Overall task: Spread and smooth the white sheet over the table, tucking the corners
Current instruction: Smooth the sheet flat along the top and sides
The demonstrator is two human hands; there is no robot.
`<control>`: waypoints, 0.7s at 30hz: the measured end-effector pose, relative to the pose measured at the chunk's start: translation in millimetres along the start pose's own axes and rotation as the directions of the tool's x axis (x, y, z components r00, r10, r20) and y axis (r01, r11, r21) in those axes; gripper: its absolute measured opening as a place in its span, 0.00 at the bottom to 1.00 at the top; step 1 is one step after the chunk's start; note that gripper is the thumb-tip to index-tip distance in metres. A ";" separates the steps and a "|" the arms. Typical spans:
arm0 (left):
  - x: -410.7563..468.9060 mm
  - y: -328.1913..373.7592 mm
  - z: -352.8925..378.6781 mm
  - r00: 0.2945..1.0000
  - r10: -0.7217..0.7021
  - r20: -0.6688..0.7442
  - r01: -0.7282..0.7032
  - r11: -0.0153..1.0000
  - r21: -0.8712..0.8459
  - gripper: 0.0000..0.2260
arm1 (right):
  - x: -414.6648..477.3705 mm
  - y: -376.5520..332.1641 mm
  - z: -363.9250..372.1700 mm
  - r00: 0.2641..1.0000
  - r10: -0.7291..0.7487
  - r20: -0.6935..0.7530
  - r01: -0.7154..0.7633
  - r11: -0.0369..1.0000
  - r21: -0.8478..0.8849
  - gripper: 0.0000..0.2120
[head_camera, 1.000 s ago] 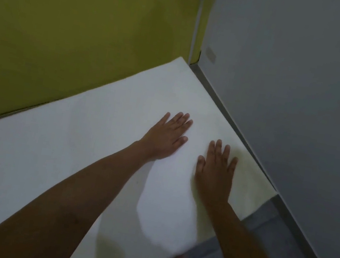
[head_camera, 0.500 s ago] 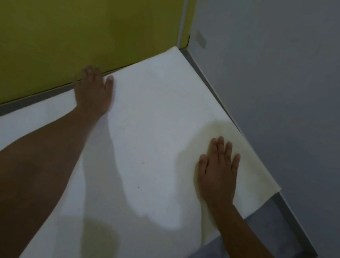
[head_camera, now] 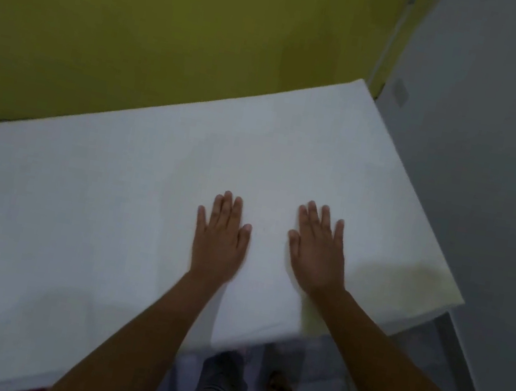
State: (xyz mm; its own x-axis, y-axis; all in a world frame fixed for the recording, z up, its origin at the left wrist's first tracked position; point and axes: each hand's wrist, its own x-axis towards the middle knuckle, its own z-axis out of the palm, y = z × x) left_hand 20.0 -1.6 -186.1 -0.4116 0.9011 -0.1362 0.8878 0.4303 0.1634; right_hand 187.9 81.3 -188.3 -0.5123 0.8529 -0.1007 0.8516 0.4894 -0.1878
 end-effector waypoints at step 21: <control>-241.9 -123.6 3.3 0.769 -0.634 -0.084 0.613 0.768 -0.186 0.26 | -121.9 -38.7 2.2 0.985 -0.133 0.113 0.129 0.991 0.040 0.27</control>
State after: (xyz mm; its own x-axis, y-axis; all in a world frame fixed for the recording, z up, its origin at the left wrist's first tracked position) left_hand 10.5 -272.9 -176.6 -0.8965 0.4246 -0.1265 0.3913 0.8927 0.2235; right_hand 217.1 -42.0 -170.9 -0.6301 0.7543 -0.1842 0.7732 0.5876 -0.2384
